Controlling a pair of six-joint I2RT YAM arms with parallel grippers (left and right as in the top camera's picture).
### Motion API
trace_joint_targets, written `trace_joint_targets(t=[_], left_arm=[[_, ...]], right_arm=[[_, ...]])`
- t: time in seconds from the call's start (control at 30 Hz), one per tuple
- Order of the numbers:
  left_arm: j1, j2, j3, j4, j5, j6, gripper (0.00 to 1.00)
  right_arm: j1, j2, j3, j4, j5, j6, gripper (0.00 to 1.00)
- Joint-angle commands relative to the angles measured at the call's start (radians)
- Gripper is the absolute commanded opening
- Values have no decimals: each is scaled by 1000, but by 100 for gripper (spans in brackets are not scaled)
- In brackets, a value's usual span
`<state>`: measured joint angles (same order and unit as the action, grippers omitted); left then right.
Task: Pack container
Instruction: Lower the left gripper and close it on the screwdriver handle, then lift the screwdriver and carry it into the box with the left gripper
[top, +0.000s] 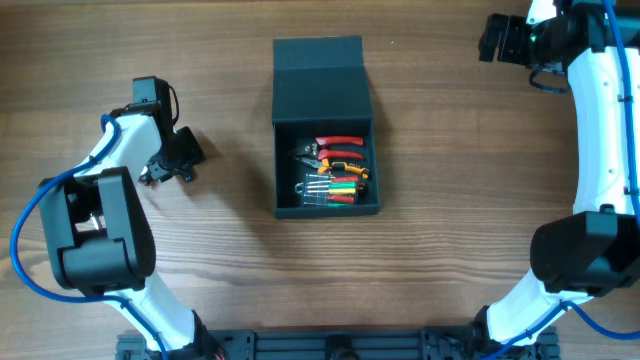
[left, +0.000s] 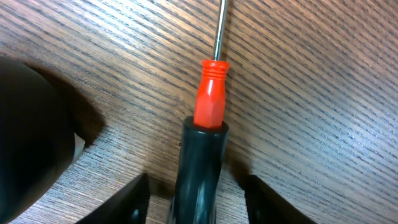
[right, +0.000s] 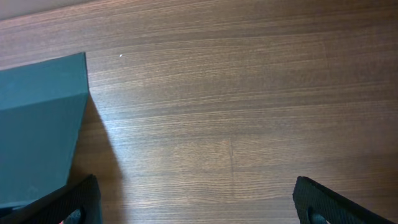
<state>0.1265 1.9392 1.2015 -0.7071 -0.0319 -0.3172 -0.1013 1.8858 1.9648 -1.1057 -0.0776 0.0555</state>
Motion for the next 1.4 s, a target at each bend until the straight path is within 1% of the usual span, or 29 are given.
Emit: trace_joint_targets(t=[0.0,0.07,0.13,0.17,0.27,0.4,0.43,0.57,0.8,0.97,1.07,1.17,1.2,1.23,1.3,1.37], left_arm=[[1,46,-12,-3,43,-5,42],[1,46,-12,1,43,-5,34],[1,46,-12,9,43,-5,21],[1,46,-12,12,43,-5,20],[1,46,-12,16,43,-5,19],[1,46,-12,21,42,-6,6],[1,46,-12,22,36,-28,4],[1,45,-12,19,32,-88,4],[0,-3,-10,-20,43,-84,4],[-3,-125,3,-66,53,-75,4],[-19,-208,41,-115,128,29,4],[-54,-289,87,-171,134,108,4],[-75,-322,106,-190,142,161,4],[-97,-350,120,-198,158,216,4],[-152,-404,137,-199,200,364,4],[-229,-454,138,-187,232,564,4]], right_arm=[[-1,-8,-6,-2,-6,-8,100],[-1,-8,-6,-2,-6,-8,100],[-1,-8,-6,-2,-5,-9,100],[-1,-8,-6,-2,-5,-11,100],[-1,-8,-6,-2,-5,-12,100],[-1,-8,-6,-3,-5,-11,100],[-1,-8,-6,-3,-5,-11,100],[-1,-8,-6,-2,-5,-11,100],[-1,-8,-6,-3,-5,-11,100],[-1,-8,-6,-6,-6,-11,100],[-1,-8,-6,-8,-6,-11,100],[-1,-8,-6,-16,-6,-11,100],[-1,-8,-6,-19,-6,-11,100],[-1,-8,-6,-26,-6,-11,100],[-1,-8,-6,-37,-6,-11,100],[-1,-8,-6,-50,-6,-11,100]])
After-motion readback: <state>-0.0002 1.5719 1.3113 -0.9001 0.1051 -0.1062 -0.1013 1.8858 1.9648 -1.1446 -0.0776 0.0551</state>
